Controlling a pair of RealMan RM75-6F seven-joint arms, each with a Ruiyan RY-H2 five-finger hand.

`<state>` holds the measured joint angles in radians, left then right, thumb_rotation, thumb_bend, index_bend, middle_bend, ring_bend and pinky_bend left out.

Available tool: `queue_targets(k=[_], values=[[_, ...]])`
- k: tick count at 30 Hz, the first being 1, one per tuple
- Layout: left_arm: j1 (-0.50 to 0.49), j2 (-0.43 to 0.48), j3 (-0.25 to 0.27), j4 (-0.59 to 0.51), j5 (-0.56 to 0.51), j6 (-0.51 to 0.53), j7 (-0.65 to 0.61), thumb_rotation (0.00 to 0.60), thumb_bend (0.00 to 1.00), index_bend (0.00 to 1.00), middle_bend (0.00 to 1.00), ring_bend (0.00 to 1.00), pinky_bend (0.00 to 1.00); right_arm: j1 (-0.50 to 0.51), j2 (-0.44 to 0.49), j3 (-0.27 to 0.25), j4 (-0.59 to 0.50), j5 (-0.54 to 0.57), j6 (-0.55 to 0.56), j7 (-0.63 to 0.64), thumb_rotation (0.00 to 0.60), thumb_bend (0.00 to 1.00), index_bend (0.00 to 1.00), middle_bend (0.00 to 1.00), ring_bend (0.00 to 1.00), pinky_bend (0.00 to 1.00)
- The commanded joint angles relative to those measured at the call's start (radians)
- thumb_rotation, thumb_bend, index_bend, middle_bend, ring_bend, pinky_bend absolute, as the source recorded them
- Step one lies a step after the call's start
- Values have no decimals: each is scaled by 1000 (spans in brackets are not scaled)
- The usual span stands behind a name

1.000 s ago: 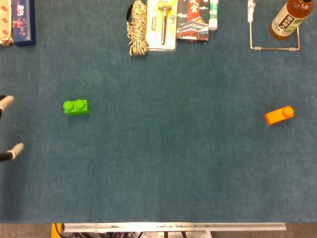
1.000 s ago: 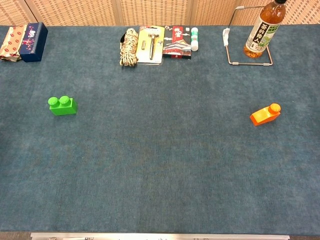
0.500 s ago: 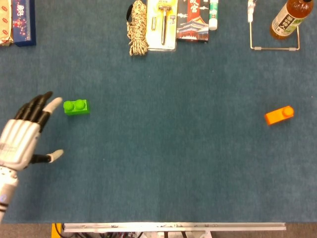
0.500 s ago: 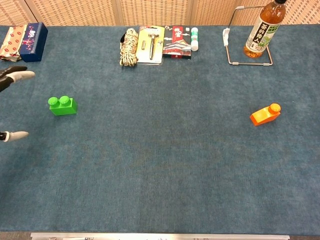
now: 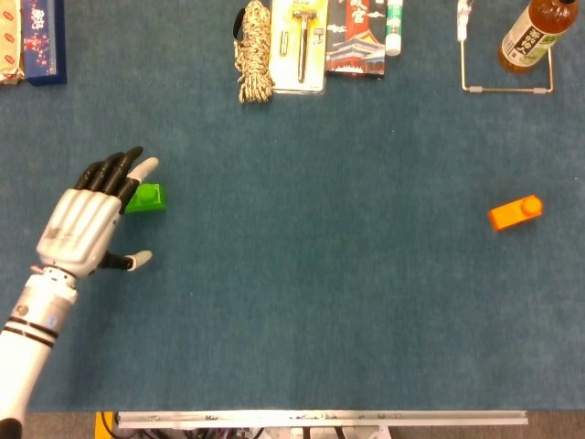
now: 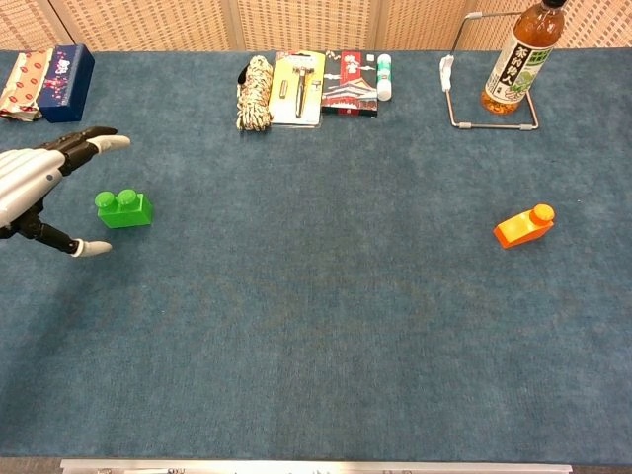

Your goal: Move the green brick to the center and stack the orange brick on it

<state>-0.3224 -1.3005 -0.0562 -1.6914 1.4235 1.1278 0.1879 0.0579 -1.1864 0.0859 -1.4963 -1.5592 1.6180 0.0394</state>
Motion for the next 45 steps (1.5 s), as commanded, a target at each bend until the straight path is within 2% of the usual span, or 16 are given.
queue_targets(k=[1, 8, 29, 37, 45], values=[[-19, -31, -12, 30, -33, -18, 30, 600, 82, 0, 0, 0, 89, 1, 3, -1, -2, 1, -6, 0, 600, 0, 339, 375, 201, 204], [-53, -82, -28, 99, -111, -61, 75, 600, 83, 0, 0, 0, 86, 0, 9, 1, -4, 1, -6, 7, 600, 0, 339, 376, 201, 204], [-136, -148, -58, 220, -278, -136, 161, 600, 82, 0, 0, 0, 86, 6, 11, 4, -7, 10, -33, 3, 600, 0, 339, 376, 201, 204], [-163, -158, -71, 256, -321, -150, 178, 600, 82, 0, 0, 0, 86, 10, 11, 3, -11, 12, -43, -5, 600, 0, 339, 376, 201, 204], [-189, -183, -63, 323, -335, -133, 254, 600, 83, 0, 0, 0, 87, 11, 10, 3, -11, 12, -46, -6, 600, 0, 339, 376, 201, 204]])
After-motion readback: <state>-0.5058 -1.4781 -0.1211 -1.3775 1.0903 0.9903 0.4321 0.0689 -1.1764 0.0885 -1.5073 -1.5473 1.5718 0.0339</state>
